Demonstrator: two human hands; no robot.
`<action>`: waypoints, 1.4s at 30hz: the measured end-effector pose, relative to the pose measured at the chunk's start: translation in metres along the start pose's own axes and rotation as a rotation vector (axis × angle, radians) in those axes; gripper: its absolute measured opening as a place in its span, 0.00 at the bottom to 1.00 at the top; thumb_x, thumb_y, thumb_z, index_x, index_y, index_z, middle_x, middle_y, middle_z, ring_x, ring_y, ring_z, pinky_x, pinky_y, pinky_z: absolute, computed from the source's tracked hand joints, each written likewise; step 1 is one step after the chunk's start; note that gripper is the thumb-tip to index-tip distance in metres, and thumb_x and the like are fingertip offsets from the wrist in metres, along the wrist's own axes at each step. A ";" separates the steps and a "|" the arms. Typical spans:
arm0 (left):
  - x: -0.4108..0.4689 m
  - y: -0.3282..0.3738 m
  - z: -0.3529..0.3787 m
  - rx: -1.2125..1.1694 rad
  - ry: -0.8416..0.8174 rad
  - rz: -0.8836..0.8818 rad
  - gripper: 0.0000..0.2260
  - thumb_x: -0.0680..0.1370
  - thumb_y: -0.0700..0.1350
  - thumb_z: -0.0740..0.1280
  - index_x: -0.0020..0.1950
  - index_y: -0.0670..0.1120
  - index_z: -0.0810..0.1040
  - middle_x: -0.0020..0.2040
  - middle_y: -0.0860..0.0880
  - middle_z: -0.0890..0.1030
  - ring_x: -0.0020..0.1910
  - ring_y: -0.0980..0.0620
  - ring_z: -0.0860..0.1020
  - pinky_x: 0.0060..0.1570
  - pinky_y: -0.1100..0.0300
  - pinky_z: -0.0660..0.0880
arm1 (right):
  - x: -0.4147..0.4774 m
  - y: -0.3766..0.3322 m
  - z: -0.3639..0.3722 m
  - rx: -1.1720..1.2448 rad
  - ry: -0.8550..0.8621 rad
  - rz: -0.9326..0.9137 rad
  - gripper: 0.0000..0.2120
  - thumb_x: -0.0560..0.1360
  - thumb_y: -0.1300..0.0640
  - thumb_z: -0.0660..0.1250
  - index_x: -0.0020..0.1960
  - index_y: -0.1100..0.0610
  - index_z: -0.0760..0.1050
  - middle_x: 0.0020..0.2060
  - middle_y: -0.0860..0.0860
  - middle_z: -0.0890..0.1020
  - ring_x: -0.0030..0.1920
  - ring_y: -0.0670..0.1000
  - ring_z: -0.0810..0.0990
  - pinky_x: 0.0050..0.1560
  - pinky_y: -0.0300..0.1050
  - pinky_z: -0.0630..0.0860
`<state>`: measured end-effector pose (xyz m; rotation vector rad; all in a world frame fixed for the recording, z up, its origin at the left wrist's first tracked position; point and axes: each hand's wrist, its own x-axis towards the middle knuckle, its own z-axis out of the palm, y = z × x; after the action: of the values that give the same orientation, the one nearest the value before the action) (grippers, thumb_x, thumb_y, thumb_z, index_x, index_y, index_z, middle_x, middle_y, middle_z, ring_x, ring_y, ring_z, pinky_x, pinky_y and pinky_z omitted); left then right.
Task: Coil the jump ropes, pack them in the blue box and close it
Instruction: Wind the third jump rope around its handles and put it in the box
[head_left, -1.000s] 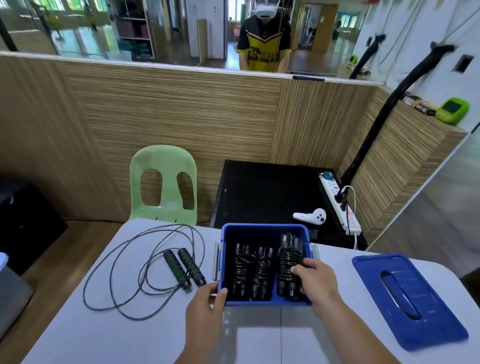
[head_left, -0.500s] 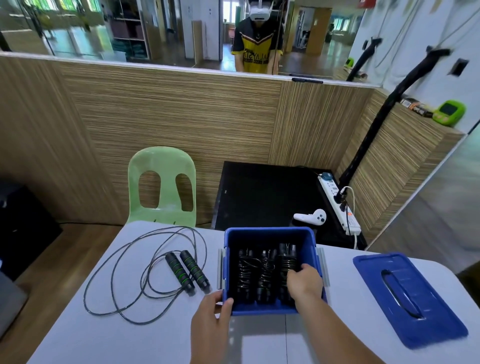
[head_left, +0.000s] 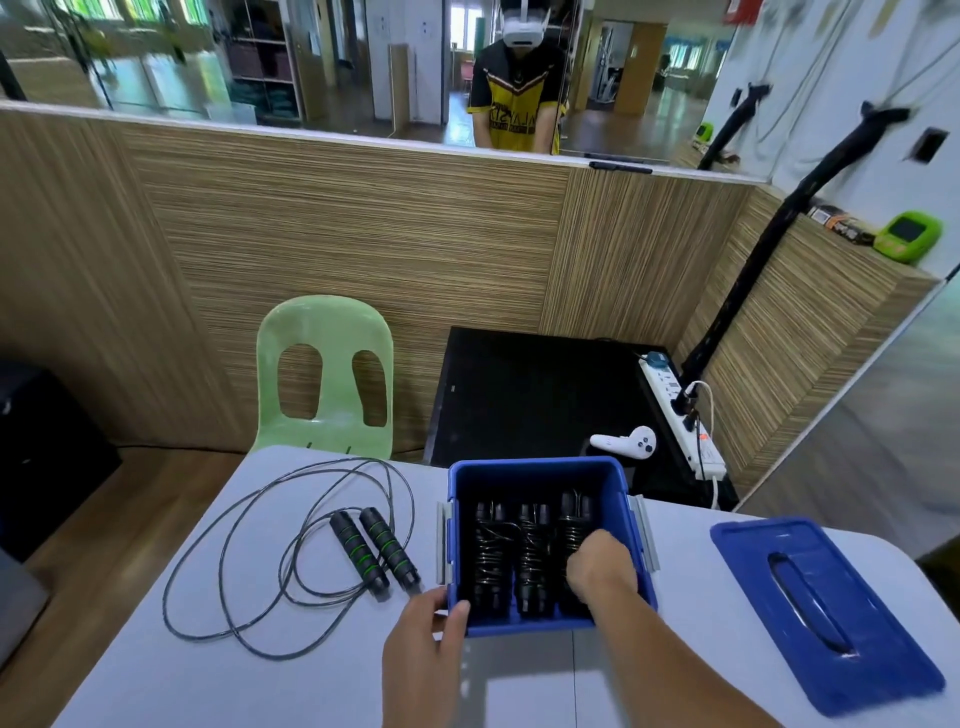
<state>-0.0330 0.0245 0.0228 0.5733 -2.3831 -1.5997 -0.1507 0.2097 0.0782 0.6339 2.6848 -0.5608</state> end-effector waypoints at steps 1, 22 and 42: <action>0.000 0.001 0.000 0.001 0.001 -0.004 0.06 0.79 0.45 0.72 0.51 0.56 0.81 0.44 0.58 0.83 0.45 0.63 0.81 0.39 0.73 0.75 | 0.001 0.000 -0.001 -0.097 -0.006 -0.030 0.17 0.80 0.62 0.61 0.68 0.65 0.72 0.60 0.60 0.83 0.59 0.59 0.83 0.53 0.48 0.79; 0.005 0.000 0.002 0.017 0.023 0.006 0.04 0.78 0.44 0.73 0.50 0.53 0.82 0.41 0.55 0.84 0.44 0.62 0.81 0.37 0.72 0.76 | 0.015 0.004 -0.002 -0.490 0.001 -0.286 0.16 0.74 0.73 0.60 0.55 0.61 0.80 0.51 0.57 0.85 0.49 0.58 0.84 0.41 0.48 0.74; 0.010 0.008 0.004 0.044 0.021 0.015 0.09 0.80 0.46 0.71 0.47 0.61 0.78 0.43 0.56 0.84 0.41 0.60 0.82 0.42 0.64 0.74 | -0.006 0.076 -0.051 0.000 0.378 -0.548 0.28 0.77 0.55 0.69 0.75 0.50 0.68 0.73 0.48 0.69 0.72 0.50 0.66 0.61 0.48 0.76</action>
<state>-0.0455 0.0258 0.0287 0.5760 -2.4069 -1.5308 -0.1201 0.2925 0.1029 -0.0218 3.2303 -0.6211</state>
